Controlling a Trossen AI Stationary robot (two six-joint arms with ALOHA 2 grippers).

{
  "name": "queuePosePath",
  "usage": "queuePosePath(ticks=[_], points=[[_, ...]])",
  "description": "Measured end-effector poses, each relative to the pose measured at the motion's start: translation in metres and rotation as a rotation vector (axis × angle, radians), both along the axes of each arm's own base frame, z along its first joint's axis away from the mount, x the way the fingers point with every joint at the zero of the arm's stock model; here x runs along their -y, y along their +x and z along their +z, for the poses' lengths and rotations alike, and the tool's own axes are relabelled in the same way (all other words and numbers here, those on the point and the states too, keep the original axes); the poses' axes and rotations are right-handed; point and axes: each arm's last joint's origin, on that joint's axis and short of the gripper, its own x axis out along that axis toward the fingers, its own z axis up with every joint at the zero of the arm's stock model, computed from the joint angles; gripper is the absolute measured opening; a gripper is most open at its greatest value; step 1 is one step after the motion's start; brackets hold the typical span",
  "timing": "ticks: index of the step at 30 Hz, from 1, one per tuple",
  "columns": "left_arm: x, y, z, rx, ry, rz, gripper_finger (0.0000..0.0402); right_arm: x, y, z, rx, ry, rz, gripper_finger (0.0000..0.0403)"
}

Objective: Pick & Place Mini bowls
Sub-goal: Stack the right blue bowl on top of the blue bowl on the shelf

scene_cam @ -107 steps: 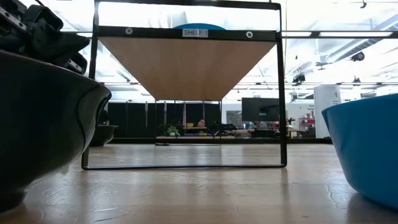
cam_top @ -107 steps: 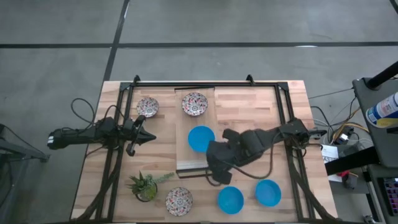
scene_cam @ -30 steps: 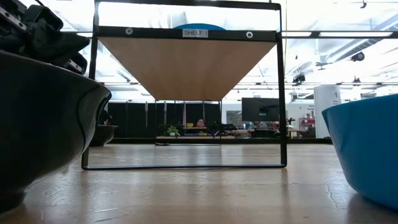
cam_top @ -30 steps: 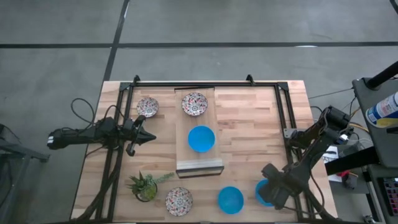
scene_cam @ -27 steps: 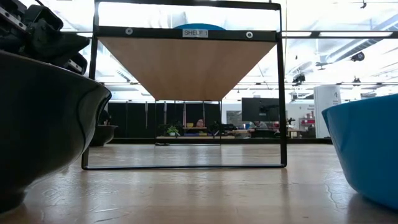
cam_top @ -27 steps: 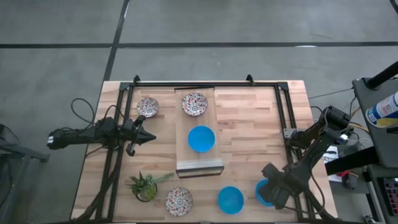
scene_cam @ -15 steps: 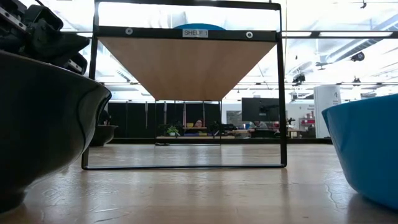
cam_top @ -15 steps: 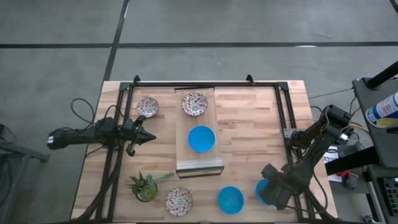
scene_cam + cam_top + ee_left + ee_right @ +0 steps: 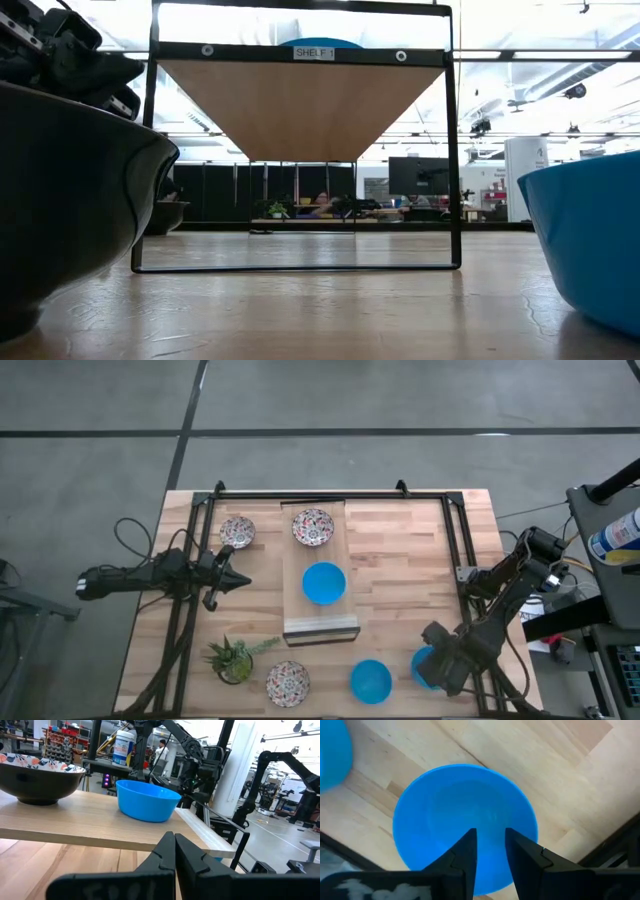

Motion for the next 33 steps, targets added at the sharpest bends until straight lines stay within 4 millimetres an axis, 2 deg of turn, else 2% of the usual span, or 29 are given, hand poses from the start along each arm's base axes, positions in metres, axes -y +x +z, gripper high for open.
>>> queuePosePath(ticks=[14,19,28,33], points=[[0.0,0.0,0.0,0.0,0.0,0.0,0.0,0.001,0.003,0.003,-0.002,0.02,0.034,0.0094],[0.0,0.0,0.0,0.0,0.0,0.0,0.0,0.002,0.003,0.005,0.01,0.02,-0.025,0.0091],[0.0,0.0,0.0,0.0,0.0,0.0,0.0,0.016,-0.005,0.018,0.066,0.015,-0.084,0.0103],[0.0,0.0,0.0,0.0,0.0,0.0,0.0,0.025,-0.012,0.021,0.072,0.04,-0.13,0.0124]])
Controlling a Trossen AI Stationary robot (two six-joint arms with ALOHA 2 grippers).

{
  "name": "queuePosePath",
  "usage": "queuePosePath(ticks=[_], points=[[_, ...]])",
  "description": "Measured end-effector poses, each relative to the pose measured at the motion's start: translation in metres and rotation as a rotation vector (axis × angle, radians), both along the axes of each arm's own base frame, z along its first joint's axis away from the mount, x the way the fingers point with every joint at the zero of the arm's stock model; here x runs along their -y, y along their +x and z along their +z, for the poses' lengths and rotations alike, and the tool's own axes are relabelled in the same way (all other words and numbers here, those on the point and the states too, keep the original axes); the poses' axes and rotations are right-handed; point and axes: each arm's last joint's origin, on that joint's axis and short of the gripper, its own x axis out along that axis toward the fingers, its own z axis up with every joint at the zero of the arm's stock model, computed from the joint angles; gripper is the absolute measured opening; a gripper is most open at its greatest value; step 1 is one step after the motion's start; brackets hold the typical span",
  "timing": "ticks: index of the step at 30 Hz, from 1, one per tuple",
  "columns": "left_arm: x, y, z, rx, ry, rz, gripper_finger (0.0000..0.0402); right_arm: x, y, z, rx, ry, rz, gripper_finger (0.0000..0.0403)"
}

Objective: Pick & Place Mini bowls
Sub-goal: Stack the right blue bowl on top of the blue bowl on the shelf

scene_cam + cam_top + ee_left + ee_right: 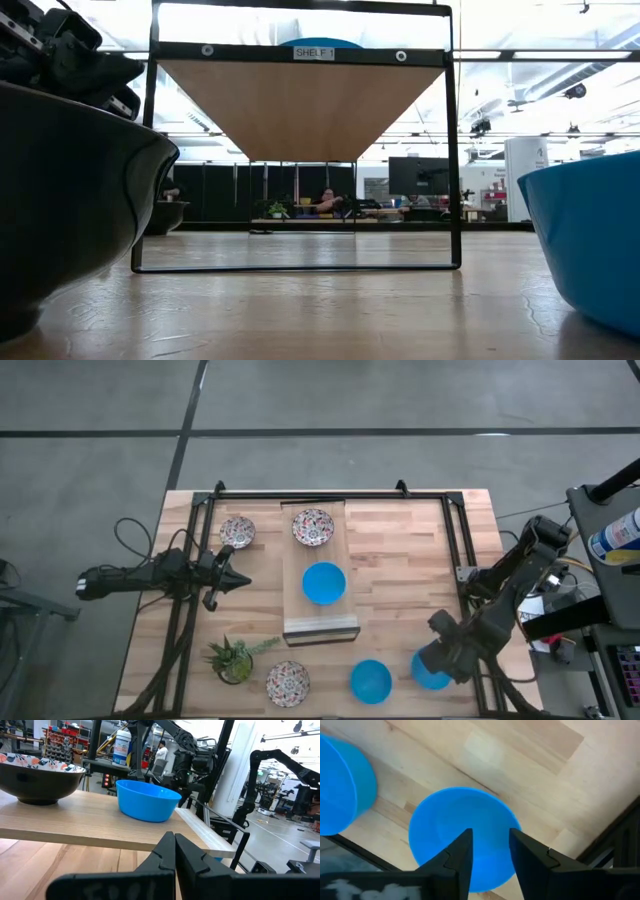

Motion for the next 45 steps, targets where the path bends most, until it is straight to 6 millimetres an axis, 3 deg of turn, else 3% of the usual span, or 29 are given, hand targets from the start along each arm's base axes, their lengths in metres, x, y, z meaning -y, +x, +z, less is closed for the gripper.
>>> queuePosePath(ticks=[11,24,39,45], points=[[0.0,0.0,0.0,0.0,0.0,0.0,0.0,0.012,-0.009,0.008,-0.012,0.029,-0.028,0.0145],[0.0,0.0,0.0,-0.001,0.0,0.0,0.0,0.007,-0.007,-0.024,-0.056,-0.012,0.028,0.0136],[0.0,0.0,0.0,-0.003,0.0,0.0,0.0,0.009,-0.01,-0.043,-0.093,0.028,0.103,0.0131],[0.0,0.0,0.0,-0.003,0.0,0.0,0.0,0.009,-0.01,-0.05,-0.08,0.043,0.121,0.0112]])
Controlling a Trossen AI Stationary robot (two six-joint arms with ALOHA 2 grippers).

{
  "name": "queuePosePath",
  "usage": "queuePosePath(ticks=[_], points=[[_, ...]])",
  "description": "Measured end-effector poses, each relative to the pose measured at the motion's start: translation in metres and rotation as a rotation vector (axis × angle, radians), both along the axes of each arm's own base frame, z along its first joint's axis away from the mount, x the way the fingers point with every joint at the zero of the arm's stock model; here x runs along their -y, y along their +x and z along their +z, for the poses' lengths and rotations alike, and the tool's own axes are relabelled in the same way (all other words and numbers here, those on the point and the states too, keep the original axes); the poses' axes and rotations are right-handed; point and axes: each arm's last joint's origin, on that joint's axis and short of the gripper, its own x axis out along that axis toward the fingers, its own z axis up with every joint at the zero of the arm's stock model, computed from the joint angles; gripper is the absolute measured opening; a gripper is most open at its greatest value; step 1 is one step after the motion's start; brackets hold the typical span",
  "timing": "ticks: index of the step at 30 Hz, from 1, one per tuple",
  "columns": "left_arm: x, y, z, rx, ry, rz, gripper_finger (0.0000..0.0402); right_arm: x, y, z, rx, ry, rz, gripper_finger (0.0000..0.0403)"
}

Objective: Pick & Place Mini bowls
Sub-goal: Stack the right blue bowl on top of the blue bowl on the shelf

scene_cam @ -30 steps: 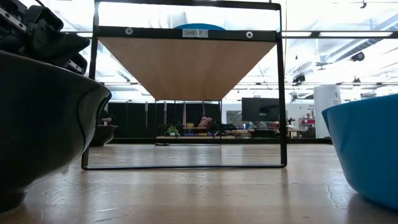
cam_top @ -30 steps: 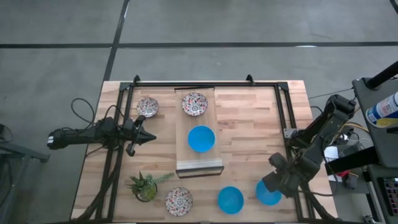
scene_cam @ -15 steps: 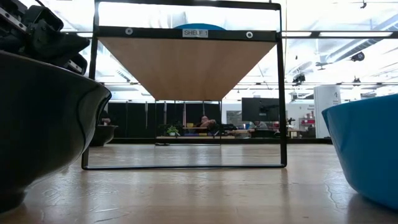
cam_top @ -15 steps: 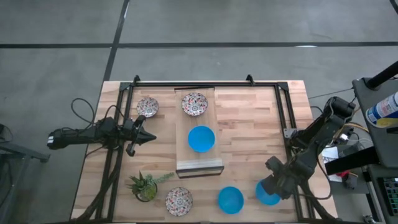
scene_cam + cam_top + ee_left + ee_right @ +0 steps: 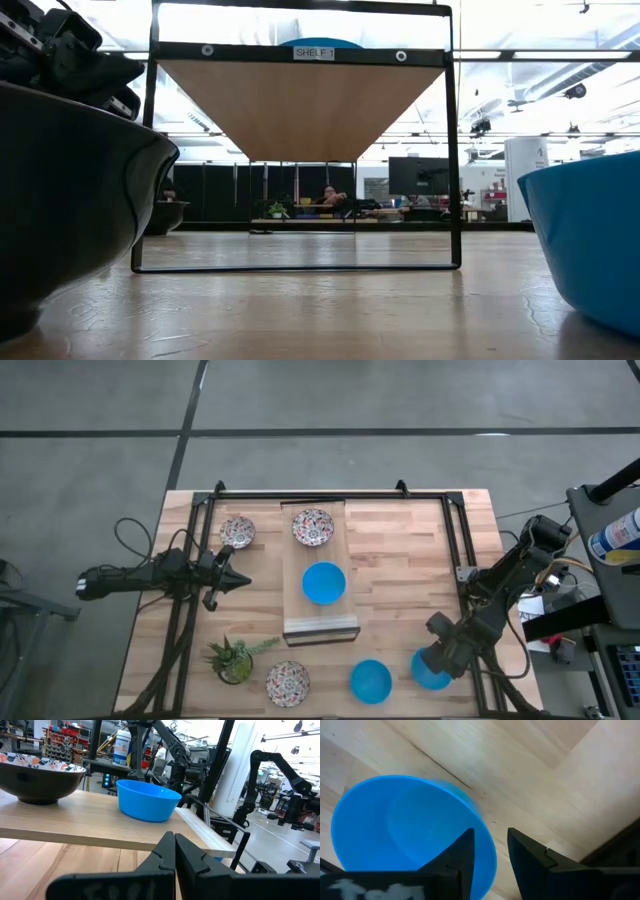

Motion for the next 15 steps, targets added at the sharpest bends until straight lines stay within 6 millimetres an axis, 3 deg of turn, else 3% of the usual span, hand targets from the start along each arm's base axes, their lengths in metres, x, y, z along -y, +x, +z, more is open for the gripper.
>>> queuePosePath(ticks=[7,12,15], points=[[0.0,0.0,0.0,0.0,0.0,0.0,0.0,0.0005,-0.0005,-0.0097,0.012,0.033,-0.034,0.0076],[0.0,0.0,0.0,0.0,0.0,0.0,0.0,-0.0014,0.0011,-0.0064,0.015,0.049,-0.043,0.0017],[0.0,0.0,0.0,0.0,0.0,0.0,0.0,-0.0024,0.003,-0.003,-0.003,0.072,-0.075,0.0011]])
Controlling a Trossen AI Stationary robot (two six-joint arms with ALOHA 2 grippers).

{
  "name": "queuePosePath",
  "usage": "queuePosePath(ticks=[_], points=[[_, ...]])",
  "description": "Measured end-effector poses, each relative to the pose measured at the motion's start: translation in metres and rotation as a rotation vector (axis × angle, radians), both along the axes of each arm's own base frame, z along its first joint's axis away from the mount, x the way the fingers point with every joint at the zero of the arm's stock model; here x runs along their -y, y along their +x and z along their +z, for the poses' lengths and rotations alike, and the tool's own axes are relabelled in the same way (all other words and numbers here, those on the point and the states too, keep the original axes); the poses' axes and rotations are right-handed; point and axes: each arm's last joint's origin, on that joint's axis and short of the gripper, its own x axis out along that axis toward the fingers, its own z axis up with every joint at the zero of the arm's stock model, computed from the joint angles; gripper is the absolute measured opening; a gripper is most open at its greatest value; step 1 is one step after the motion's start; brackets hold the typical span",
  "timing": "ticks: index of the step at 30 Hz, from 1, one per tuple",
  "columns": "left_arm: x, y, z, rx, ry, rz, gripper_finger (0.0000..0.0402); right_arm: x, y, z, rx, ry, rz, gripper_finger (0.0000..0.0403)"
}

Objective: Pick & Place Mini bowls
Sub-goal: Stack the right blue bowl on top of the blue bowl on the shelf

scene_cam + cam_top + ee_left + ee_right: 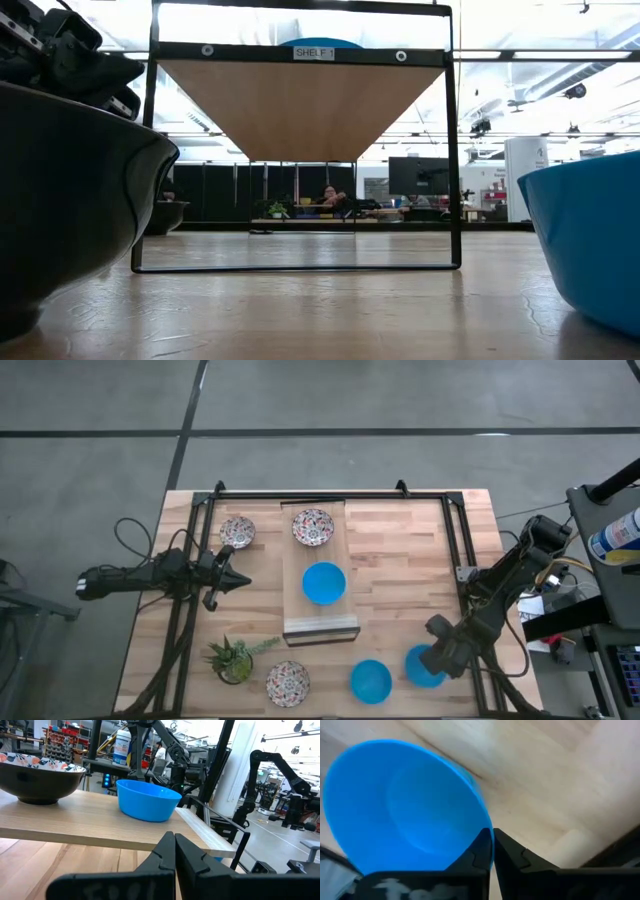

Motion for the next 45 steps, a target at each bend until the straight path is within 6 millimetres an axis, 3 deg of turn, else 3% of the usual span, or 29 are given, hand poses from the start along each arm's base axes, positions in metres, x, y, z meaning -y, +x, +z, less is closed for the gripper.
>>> queuePosePath(ticks=[6,13,24,37,45], points=[[0.0,0.0,0.0,0.0,0.0,0.0,0.0,-0.001,0.011,0.02,-0.009,0.018,-0.03,0.0009],[0.0,0.0,0.0,0.0,0.0,0.0,0.0,0.008,0.029,0.059,0.001,0.018,-0.066,0.0009],[0.0,0.0,0.0,0.0,0.0,0.0,0.0,0.045,0.063,0.126,0.038,-0.026,-0.07,0.0008],[0.0,0.0,0.0,0.0,0.0,0.0,0.0,0.1,0.095,0.167,0.185,-0.042,-0.103,0.0008],[0.0,0.0,0.0,0.0,0.0,0.0,0.0,0.121,0.12,0.19,0.229,-0.042,-0.061,0.0008]])
